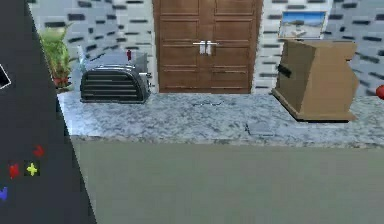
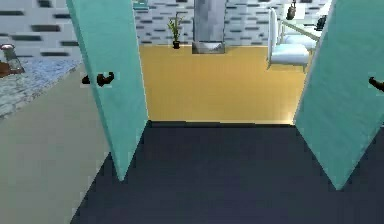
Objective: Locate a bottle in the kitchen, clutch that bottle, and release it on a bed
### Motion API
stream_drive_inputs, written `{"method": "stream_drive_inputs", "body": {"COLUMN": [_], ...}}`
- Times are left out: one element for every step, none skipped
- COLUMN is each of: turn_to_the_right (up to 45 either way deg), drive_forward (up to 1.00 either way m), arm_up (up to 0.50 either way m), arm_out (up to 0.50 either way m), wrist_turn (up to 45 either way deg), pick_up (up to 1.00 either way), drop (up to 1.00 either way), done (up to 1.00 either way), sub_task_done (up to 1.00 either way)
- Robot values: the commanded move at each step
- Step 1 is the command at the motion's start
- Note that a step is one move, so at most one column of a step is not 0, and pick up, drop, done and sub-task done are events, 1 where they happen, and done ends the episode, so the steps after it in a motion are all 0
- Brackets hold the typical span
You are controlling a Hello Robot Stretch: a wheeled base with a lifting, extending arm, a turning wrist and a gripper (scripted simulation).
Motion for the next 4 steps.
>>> {"method": "stream_drive_inputs", "body": {"turn_to_the_right": [-9.0, 0.0, -36.0, 0.0], "drive_forward": [0.00, 0.40, 0.00, 0.00], "arm_up": [0.00, 0.00, 0.00, 0.50], "arm_out": [0.00, 0.00, 0.00, 0.00], "wrist_turn": [0.0, 0.0, 0.0, 0.0], "pick_up": [0.00, 0.00, 0.00, 0.00], "drop": [0.00, 0.00, 0.00, 0.00], "done": [0.00, 0.00, 0.00, 0.00], "sub_task_done": [0.00, 0.00, 0.00, 0.00]}}
